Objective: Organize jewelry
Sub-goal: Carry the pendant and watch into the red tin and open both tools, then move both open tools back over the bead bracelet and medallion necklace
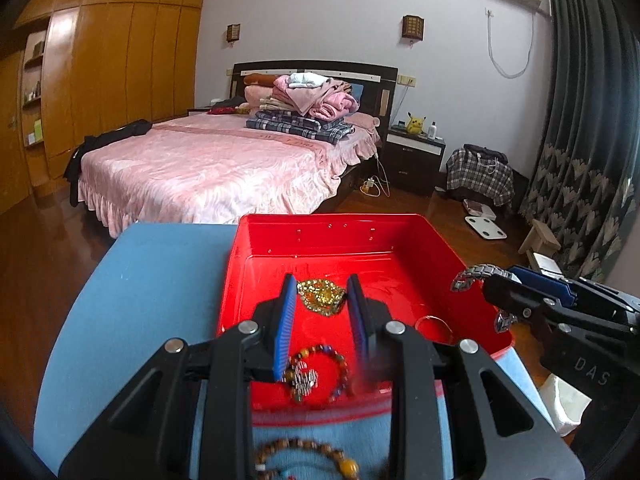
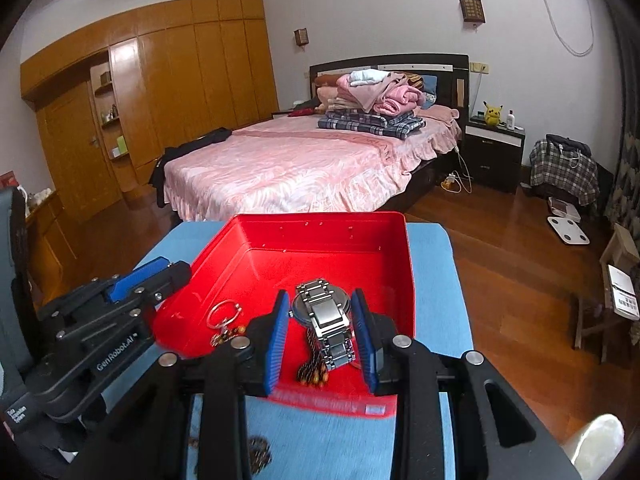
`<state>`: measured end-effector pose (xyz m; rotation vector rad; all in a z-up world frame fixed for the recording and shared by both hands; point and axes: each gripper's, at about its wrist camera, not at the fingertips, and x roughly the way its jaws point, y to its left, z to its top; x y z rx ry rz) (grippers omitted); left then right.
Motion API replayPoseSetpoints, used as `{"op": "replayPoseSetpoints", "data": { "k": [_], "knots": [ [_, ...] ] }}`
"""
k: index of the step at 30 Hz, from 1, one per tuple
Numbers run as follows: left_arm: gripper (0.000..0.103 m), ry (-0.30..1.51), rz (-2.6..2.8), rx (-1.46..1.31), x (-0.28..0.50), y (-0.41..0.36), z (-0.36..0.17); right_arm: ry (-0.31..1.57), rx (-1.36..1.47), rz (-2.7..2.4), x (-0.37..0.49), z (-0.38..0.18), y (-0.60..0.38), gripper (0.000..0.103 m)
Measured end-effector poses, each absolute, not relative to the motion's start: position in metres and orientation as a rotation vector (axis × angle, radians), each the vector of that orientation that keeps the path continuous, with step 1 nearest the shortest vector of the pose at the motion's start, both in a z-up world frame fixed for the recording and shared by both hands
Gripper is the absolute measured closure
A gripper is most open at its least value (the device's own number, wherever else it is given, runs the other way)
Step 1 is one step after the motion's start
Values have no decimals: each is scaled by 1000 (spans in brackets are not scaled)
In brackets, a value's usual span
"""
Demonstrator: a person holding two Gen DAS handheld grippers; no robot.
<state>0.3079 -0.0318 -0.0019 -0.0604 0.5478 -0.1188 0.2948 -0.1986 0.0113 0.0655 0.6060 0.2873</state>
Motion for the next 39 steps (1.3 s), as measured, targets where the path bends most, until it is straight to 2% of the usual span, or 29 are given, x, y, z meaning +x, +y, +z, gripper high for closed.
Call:
{"op": "replayPoseSetpoints", "data": {
  "k": [5, 6, 7, 8, 9, 11, 12, 22, 26, 39],
  "knots": [
    [77, 583, -115, -63, 332, -32, -14, 618, 54, 284, 319, 1, -194, 72],
    [71, 597, -114, -62, 338, -32, -17, 623, 46, 283, 323, -2, -193, 71],
    [62, 606, -112, -61, 342, -31, -18, 620, 42, 273, 325, -5, -192, 62],
    [44, 606, -97, -59, 343, -29, -19, 616, 36, 263, 325, -5, -193, 55],
    [37, 598, -86, -59, 343, -28, -18, 607, 28, 255, 324, -4, -192, 46],
    [32, 584, -78, -69, 340, -21, -16, 571, 0, 216, 316, -1, -195, 34],
    [29, 581, -74, -77, 338, -17, -15, 555, -6, 195, 312, 0, -197, 24],
    [17, 559, -38, -56, 281, 6, -7, 525, 26, 144, 260, 2, -214, 8],
    [14, 569, -32, -67, 256, 13, -12, 524, 35, 126, 236, -5, -214, 6],
    [14, 626, -14, -135, 190, 27, -50, 549, 31, 83, 172, -45, -190, 6]
  ]
}}
